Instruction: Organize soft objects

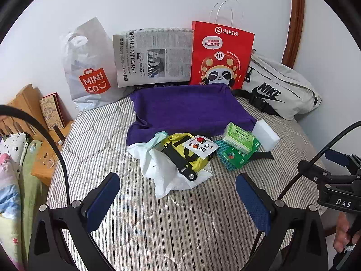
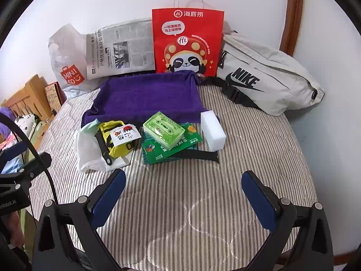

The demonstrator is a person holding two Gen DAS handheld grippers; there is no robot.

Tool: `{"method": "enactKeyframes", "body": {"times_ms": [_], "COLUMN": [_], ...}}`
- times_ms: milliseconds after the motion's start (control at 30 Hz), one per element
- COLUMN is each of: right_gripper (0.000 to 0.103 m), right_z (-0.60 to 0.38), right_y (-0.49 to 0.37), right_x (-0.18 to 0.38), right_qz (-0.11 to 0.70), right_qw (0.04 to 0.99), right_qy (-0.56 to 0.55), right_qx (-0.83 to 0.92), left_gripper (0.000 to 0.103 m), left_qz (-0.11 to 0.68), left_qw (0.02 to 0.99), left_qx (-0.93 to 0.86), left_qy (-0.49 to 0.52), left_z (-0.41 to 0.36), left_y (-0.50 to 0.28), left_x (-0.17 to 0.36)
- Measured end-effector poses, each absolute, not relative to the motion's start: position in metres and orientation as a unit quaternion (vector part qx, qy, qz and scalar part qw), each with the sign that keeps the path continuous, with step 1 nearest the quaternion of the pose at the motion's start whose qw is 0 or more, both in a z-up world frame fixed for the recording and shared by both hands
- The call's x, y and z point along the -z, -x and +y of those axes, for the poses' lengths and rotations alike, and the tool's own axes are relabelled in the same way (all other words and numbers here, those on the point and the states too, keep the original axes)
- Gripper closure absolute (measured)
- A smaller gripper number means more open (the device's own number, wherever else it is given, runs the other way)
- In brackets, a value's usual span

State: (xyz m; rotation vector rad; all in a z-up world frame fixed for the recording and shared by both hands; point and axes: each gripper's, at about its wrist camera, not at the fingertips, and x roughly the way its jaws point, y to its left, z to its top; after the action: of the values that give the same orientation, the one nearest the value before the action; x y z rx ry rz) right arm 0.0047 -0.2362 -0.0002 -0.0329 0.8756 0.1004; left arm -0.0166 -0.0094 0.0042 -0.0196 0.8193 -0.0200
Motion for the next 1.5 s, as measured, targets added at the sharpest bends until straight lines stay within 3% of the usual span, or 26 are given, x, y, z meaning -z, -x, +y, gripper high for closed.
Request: {"method": "enactKeyframes", "body": {"times_ms": [1500], "right_gripper": [0.001], "right_z": [-0.226], "right_y": [-0.006], "right_x": [0.000], "right_qz": [0.426], "right_qw": [0.902], "right_qy": [0.018], "right_qx": [-0.062], "left_gripper": [0.000], "left_qz": [0.407], "left_qw": [0.913], "left_qx": [-0.001], "left_qy": [0.003], "left_z": [-0.003], "left_y": [0.007], "left_x": [0.000]}}
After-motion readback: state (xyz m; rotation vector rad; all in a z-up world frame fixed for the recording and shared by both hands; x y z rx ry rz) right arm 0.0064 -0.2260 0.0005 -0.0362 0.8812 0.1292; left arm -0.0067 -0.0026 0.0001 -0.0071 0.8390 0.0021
